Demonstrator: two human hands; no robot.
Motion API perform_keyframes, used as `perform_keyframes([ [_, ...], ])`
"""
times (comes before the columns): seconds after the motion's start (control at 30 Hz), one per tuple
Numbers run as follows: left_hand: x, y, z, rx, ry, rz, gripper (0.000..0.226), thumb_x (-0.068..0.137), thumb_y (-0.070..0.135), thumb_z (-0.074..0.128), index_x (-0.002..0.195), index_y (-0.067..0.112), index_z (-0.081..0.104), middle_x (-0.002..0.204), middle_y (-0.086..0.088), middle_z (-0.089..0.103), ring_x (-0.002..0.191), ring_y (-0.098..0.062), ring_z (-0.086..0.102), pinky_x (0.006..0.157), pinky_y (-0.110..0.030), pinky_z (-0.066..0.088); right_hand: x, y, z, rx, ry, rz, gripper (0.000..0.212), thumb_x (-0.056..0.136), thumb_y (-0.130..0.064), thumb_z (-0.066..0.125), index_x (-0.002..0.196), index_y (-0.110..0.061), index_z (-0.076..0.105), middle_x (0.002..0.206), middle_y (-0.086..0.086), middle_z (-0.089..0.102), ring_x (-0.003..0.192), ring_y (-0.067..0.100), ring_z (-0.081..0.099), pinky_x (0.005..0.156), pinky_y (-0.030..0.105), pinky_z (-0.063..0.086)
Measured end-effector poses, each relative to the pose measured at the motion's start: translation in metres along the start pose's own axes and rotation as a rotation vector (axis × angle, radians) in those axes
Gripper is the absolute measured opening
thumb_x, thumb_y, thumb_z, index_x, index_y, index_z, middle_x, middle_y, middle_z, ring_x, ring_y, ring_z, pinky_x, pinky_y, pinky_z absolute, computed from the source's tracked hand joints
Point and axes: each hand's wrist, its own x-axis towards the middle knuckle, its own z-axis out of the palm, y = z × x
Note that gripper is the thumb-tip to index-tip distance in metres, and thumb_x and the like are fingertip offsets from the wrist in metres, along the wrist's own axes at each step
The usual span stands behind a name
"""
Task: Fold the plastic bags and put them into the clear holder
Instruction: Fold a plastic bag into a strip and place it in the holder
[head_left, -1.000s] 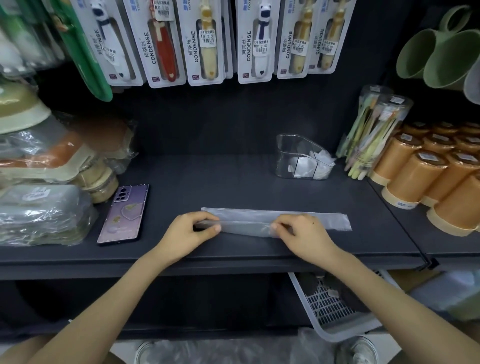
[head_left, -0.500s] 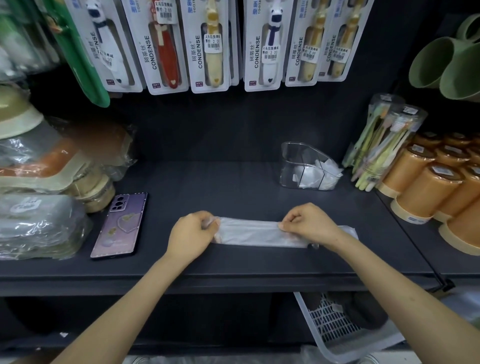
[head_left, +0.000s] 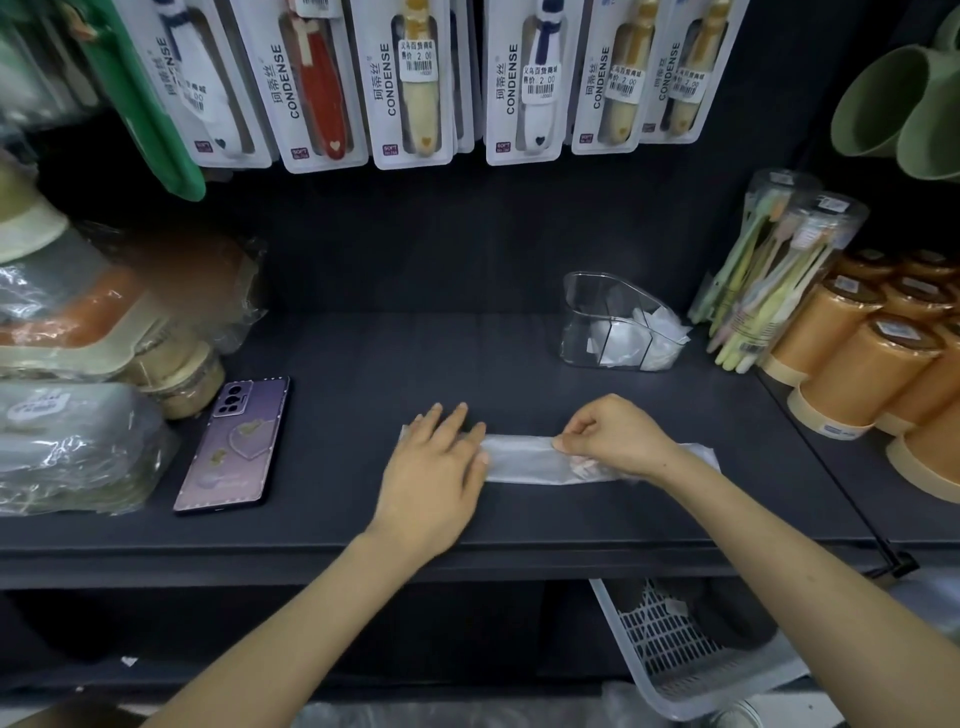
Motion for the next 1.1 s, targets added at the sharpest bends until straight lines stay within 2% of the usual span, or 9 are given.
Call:
perform_keyframes([
  [0.13,0.001,0.005,0.014,0.088,-0.180,-0.157,0.081,0.081,0.054,-0.020,0.154,0.026,0.002,0.162,-0.012,0.000,0.149,-0.027,-0.005,0.117,-0.035,-0.010,-0.003,-0.003,0.000,0.010,-0.001,-0.010,0.019,0.084,-0.030,0.070,0.066,-0.024,0.068,0.051,-0.018,0.059,0.071,0.021,0.067,0.065,0.033,0.054],
  [0.23,0.002,0.003,0.017,0.114,-0.195,-0.182,0.059,0.099,0.051,0.001,0.153,0.028,-0.004,0.162,-0.010,-0.006,0.148,-0.026,-0.010,0.120,-0.037,-0.008,-0.003,-0.002,-0.002,0.032,-0.014,0.009,0.019,0.084,-0.031,0.070,0.067,-0.024,0.067,0.055,-0.013,0.063,0.063,0.025,0.065,0.056,0.036,0.055],
  [0.33,0.002,0.003,0.017,0.121,-0.228,-0.178,0.058,0.101,0.052,0.010,0.153,0.032,-0.004,0.161,-0.008,-0.010,0.148,-0.024,-0.013,0.121,-0.038,-0.007,-0.007,-0.001,-0.003,0.112,0.039,-0.027,0.007,0.084,-0.028,0.070,0.090,-0.024,0.070,0.073,-0.007,0.068,0.074,0.018,0.065,0.078,0.039,0.056],
  [0.4,0.003,0.004,0.017,0.113,-0.241,-0.187,0.059,0.100,0.054,0.013,0.153,0.033,-0.004,0.161,-0.007,-0.011,0.148,-0.024,-0.015,0.120,-0.039,-0.008,-0.014,-0.004,0.004,-0.026,0.257,-0.130,0.028,0.087,-0.027,0.066,0.114,-0.025,0.068,0.093,-0.008,0.070,0.090,0.016,0.063,0.085,0.031,0.049],
  [0.5,0.003,0.003,0.018,0.119,-0.243,-0.183,0.063,0.096,0.061,0.009,0.152,0.036,-0.004,0.161,-0.006,-0.012,0.147,-0.024,-0.016,0.120,-0.038,-0.010,-0.023,-0.017,0.034,-0.399,0.555,-0.411,0.033,0.081,-0.023,0.061,0.112,-0.018,0.071,0.110,0.003,0.071,0.102,0.025,0.067,0.096,0.043,0.047],
  [0.6,0.003,0.003,0.019,0.121,-0.238,-0.177,0.082,0.075,0.069,-0.012,0.151,0.038,-0.006,0.161,-0.006,-0.012,0.147,-0.024,-0.016,0.119,-0.038,-0.011,-0.023,-0.027,0.063,-0.618,0.341,-0.448,0.051,0.086,-0.033,0.035,0.117,-0.012,0.069,0.122,0.008,0.067,0.115,0.026,0.062,0.105,0.056,0.033],
  [0.73,0.005,0.004,0.016,0.135,-0.248,-0.179,0.066,0.091,0.065,0.003,0.151,0.039,-0.005,0.161,-0.006,-0.012,0.147,-0.024,-0.016,0.119,-0.038,-0.011,-0.035,-0.001,0.060,-0.598,0.133,-0.235,0.088,0.078,-0.051,-0.018,0.153,-0.020,0.014,0.160,0.000,0.014,0.148,0.017,0.009,0.113,0.046,-0.017],
  [0.93,0.004,0.004,0.016,0.163,-0.257,-0.166,0.062,0.094,0.061,0.003,0.152,0.039,-0.006,0.161,-0.007,-0.012,0.148,-0.025,-0.015,0.120,-0.039,-0.011,-0.065,0.060,0.021,-0.679,0.156,0.011,0.119,0.055,-0.061,-0.051,0.154,-0.023,0.003,0.161,-0.009,0.004,0.148,0.011,-0.002,0.116,0.047,-0.015],
  [1.1,0.005,0.005,0.015,0.172,-0.262,-0.171,0.061,0.095,0.061,0.004,0.151,0.038,-0.006,0.161,-0.007,-0.012,0.148,-0.025,-0.015,0.120,-0.038,-0.010,-0.057,0.017,0.033,-0.618,0.235,-0.158,0.092,0.091,-0.054,-0.021,0.145,-0.010,0.039,0.149,0.008,0.040,0.140,0.026,0.035,0.114,0.050,0.000],
])
